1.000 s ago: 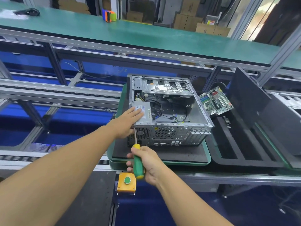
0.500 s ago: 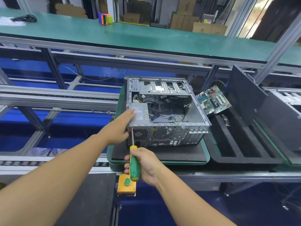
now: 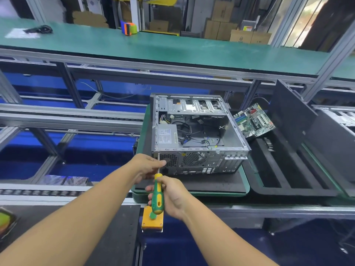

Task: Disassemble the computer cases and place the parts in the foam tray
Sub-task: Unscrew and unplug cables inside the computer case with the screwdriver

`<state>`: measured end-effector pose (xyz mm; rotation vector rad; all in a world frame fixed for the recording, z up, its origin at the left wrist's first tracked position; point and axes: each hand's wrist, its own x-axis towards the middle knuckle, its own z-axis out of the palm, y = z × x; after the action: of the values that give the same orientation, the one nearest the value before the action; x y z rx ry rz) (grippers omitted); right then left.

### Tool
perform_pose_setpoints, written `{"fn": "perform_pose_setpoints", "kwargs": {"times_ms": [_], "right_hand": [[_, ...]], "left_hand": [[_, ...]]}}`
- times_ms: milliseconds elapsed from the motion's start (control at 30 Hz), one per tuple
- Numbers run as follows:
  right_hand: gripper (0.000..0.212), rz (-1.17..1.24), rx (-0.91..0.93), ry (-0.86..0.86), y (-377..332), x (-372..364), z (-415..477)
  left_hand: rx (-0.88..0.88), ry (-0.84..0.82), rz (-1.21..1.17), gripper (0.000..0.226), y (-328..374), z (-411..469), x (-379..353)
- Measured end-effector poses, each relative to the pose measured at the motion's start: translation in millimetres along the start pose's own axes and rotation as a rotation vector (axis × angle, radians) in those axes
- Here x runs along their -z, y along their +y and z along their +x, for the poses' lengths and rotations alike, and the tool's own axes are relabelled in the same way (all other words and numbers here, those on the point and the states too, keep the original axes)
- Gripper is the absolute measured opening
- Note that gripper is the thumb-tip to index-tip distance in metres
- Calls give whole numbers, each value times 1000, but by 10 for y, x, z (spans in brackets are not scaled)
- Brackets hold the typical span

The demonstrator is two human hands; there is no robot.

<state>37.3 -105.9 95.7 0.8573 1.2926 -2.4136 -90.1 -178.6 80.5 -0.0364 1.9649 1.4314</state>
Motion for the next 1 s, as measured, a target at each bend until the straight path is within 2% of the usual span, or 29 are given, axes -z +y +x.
{"fn": "perform_pose_setpoints", "kwargs": {"times_ms": [267, 400, 533, 800, 1000], "right_hand": [[29, -15, -100, -165, 90, 183, -87], [11, -153, 26, -89, 136, 217, -55], [18, -209, 64, -2, 163, 198, -34], [30, -4, -10, -4, 117, 144, -34], [8, 60, 70, 62, 197, 146, 59]], "left_hand": [[111, -93, -138, 10, 5, -2, 59], [114, -155, -180, 14, 38, -30, 54], [73, -76, -159, 28, 58, -83, 29], [92, -74, -268, 10, 37, -94, 65], [103, -74, -354, 17, 99, -69, -6]]}}
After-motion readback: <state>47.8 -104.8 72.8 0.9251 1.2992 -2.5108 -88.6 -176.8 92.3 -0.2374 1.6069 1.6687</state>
